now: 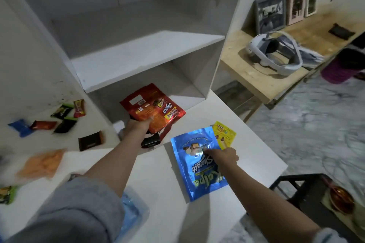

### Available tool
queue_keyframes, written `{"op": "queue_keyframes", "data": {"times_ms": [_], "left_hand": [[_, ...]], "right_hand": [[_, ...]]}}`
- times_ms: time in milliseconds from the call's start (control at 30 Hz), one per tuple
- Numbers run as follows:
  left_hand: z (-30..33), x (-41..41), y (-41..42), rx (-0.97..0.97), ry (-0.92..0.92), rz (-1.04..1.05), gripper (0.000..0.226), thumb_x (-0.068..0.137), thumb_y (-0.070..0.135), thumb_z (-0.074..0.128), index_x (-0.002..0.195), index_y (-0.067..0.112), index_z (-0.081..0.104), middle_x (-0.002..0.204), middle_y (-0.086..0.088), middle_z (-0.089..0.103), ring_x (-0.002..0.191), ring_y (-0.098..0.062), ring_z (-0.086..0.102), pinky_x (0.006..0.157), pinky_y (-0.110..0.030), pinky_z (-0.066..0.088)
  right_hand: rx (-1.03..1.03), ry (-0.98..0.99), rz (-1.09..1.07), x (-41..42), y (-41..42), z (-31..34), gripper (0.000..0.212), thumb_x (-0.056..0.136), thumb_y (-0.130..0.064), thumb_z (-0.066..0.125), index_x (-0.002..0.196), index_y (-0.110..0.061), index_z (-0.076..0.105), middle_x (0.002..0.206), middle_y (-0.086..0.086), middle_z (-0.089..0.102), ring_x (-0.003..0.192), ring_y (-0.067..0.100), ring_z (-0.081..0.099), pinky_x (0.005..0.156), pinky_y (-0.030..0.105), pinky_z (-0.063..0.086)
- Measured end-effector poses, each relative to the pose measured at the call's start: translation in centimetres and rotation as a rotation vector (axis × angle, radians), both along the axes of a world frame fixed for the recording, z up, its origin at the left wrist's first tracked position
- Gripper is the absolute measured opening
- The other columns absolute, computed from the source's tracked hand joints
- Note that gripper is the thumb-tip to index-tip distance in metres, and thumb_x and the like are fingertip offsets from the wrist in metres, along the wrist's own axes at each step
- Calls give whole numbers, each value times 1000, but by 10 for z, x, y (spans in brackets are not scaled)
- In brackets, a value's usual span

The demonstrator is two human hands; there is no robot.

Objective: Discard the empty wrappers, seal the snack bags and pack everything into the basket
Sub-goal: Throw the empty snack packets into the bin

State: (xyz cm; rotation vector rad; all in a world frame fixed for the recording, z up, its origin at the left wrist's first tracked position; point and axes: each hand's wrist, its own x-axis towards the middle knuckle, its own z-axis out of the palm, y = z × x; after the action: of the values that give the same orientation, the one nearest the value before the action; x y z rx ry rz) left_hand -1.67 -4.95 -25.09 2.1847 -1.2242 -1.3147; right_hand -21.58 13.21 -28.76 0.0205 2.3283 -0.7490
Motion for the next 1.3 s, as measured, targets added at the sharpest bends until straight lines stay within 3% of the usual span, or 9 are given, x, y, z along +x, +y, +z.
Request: {"op": "queue_keyframes", "data": {"times_ms": [267,367,433,600,700,867,1000,1167,1300], "left_hand": [[3,-3,16,19,148,168,72,72,33,82,127,5,46,127,-15,55,118,-34,52,90,-42,45],[10,-6,27,7,291,193,57,71,20,82,115,7,48,123,-17,60,104,-33,60,85,-43,48],[14,-4,36,1,350,96,41,73,18,80,105,9,56,118,-16,65,92,-30,64,85,-40,51],[36,5,82,-105,339,2,32,77,18,73,107,12,63,115,-12,68,97,-29,67,86,-37,54],[54,14,124,-199,382,86,20,77,11,69,87,22,56,113,-12,67,98,-30,66,88,-41,54],[73,45,209,-302,364,261,46,74,21,72,106,16,39,120,-11,60,107,-31,62,94,-47,51],[79,66,290,-433,360,396,27,80,13,69,92,20,46,113,-4,61,100,-23,61,92,-39,49],[78,123,383,-471,172,672,55,76,19,74,121,7,44,128,-14,59,113,-32,59,97,-43,47],[79,185,462,-409,40,924,56,79,20,73,123,6,41,130,-17,55,117,-37,55,97,-47,47]], "right_hand": [[-258,-64,-52,6,11,12,88,54,-16,92,113,-7,27,96,19,54,83,33,62,60,39,52],[-329,-44,-9,7,19,17,80,58,-16,90,106,-12,26,95,14,54,82,31,62,64,39,52],[-351,-34,-11,4,24,18,77,58,-24,90,107,-9,33,92,9,56,82,28,61,72,40,53],[-386,-10,90,-1,43,30,53,67,-39,82,97,0,62,87,15,69,76,30,66,67,37,54],[-441,3,146,-3,55,38,50,77,-43,73,98,2,61,91,18,67,80,33,64,71,38,53],[-524,-29,303,9,92,64,42,87,-40,64,88,2,60,85,17,61,77,31,58,71,37,47],[-586,-48,427,22,135,74,42,88,-41,62,89,1,58,86,16,61,78,30,57,67,34,42],[-595,-145,586,65,175,80,45,88,-41,63,96,3,60,87,16,63,76,31,60,66,35,45],[-587,-188,785,127,197,83,47,86,-44,63,97,2,62,90,17,66,79,31,63,69,36,49]]}}
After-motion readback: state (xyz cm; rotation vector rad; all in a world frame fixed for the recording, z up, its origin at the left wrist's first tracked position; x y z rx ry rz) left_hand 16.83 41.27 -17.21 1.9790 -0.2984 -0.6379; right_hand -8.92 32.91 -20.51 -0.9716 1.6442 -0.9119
